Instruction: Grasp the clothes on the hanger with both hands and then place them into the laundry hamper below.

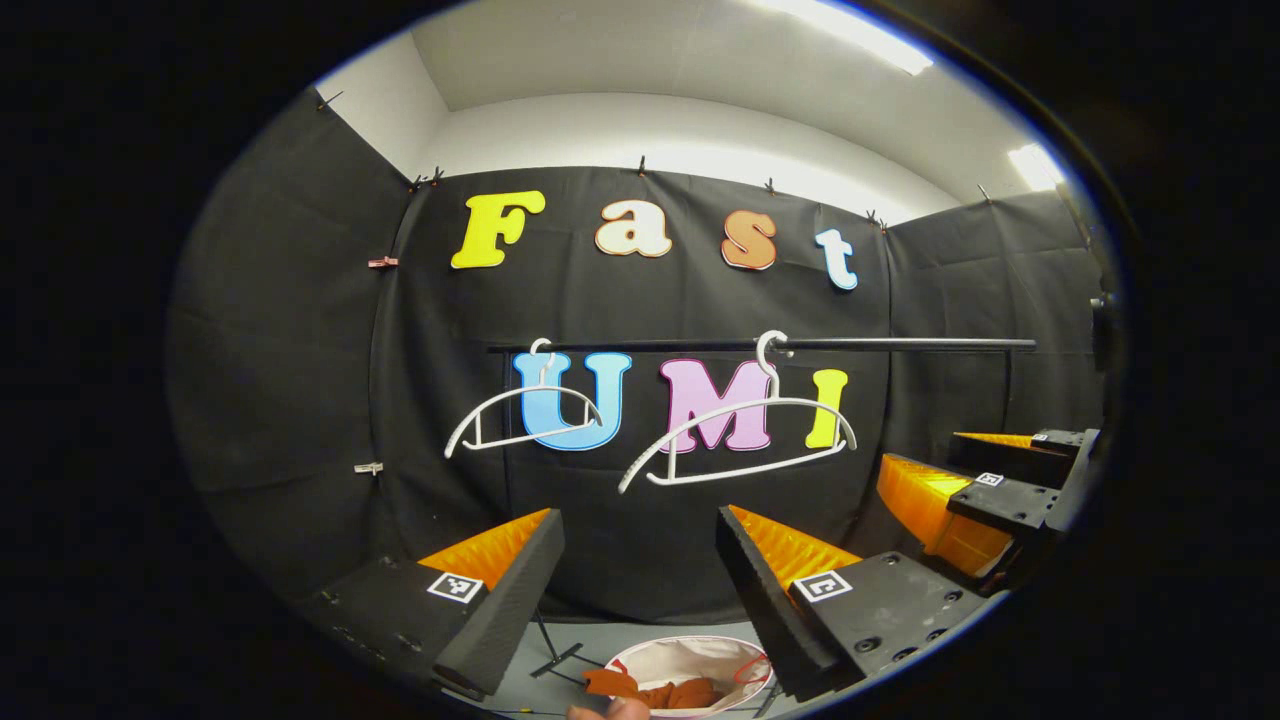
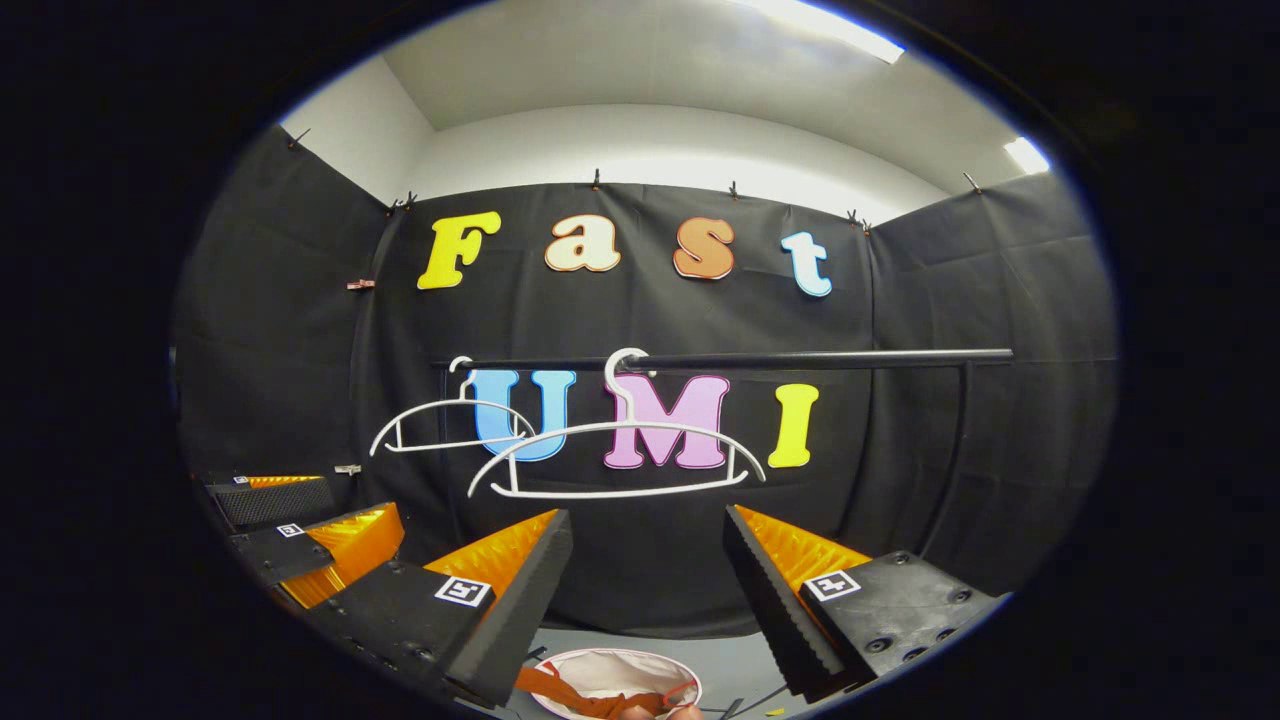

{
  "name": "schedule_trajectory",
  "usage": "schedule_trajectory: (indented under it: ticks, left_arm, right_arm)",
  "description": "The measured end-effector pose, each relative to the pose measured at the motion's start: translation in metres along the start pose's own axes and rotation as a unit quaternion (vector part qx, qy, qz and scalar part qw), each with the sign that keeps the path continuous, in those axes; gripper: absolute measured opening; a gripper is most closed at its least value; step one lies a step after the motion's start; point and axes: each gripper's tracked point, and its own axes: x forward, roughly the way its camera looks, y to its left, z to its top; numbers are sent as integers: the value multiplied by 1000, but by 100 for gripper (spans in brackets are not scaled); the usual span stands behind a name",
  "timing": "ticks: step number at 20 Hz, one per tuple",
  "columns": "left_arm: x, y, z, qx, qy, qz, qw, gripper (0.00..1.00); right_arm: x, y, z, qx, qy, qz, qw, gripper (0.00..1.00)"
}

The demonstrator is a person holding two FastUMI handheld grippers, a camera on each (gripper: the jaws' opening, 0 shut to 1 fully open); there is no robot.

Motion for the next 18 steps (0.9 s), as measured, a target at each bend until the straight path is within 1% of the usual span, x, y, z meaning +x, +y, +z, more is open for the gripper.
schedule_trajectory:
  ticks: [18]
  left_arm:
    - [0,3,3,5,-2,1,1000,98]
  right_arm:
    - [1,3,1,-4,-3,-1,1000,98]
